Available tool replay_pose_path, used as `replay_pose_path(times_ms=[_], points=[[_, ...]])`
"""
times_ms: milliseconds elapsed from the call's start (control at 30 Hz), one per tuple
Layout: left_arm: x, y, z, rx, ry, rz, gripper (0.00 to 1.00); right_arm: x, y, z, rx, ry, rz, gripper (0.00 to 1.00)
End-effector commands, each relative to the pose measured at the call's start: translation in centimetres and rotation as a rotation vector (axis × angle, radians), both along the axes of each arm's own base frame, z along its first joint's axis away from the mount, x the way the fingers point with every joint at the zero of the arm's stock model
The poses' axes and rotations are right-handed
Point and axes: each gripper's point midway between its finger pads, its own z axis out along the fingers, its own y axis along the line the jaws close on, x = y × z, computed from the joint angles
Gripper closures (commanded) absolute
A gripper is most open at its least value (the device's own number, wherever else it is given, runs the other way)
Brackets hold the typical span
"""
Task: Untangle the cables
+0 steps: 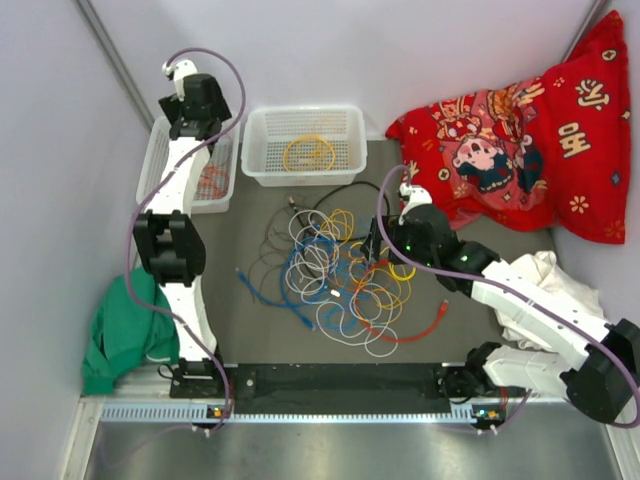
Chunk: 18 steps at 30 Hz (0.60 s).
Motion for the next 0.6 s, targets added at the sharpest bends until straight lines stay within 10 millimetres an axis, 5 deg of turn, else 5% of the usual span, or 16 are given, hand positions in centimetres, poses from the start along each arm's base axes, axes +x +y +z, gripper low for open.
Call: replay_pose_path(times_ms=[0, 267, 333, 467, 567], points=[[-3.3, -1.7, 5.7, -0.127, -0.108, -0.06, 0.01, 0.2, -0.2, 1.7, 0.042, -0.033, -0.021, 0.01], [-7.0, -4.6, -1.0, -0.371, 0.123, -0.077, 0.01, -0.8, -0.6, 2.2, 0.081, -0.028, -0.023, 0.01], [-7.2, -4.3, -1.6, -0.417, 0.162, -0.061, 0.01, -1.1, -0.7, 2.0, 0.087, -0.022, -0.025, 0.01], [-6.8, -4.4, -6.9, -0.656, 0.32, -0.089, 0.01, -1.8, -1.2, 1.5, 0.096, -0.009, -0.035, 0.01], [-7.1, -4.7, -8.1, -0.729, 0.355, -0.083, 0.01, -2.1, -1.5, 1.8, 0.115, -0.016, -0.045, 0.01]])
